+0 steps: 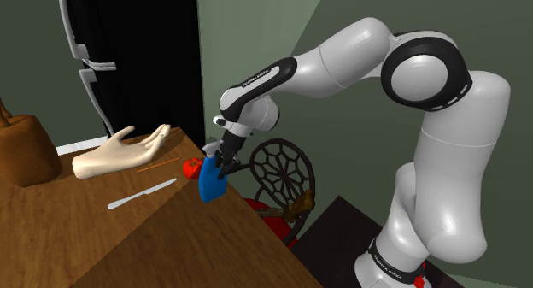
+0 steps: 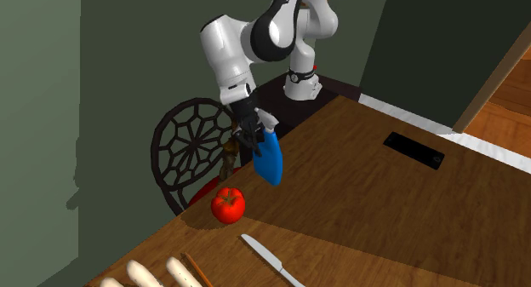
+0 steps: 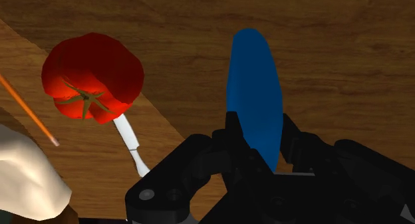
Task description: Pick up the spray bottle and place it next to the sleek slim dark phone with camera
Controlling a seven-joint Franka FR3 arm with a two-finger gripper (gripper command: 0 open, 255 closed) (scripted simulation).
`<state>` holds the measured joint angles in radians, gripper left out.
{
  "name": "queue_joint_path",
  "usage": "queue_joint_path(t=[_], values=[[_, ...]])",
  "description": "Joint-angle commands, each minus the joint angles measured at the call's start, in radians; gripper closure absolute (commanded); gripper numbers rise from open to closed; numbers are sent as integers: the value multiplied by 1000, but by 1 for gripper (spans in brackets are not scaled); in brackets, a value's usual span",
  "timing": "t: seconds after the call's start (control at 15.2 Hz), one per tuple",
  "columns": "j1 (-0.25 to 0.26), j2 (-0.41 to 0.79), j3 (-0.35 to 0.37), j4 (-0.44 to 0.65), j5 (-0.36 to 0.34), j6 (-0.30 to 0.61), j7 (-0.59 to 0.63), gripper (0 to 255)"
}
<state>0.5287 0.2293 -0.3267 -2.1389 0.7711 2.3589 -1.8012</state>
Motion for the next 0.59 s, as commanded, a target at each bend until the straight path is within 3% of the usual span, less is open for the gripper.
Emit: queue_joint_path(t=[0.0, 0.53], values=[[3, -16, -5, 5, -19, -14, 20, 255], [12, -85, -22, 26, -97, -77, 102, 255]])
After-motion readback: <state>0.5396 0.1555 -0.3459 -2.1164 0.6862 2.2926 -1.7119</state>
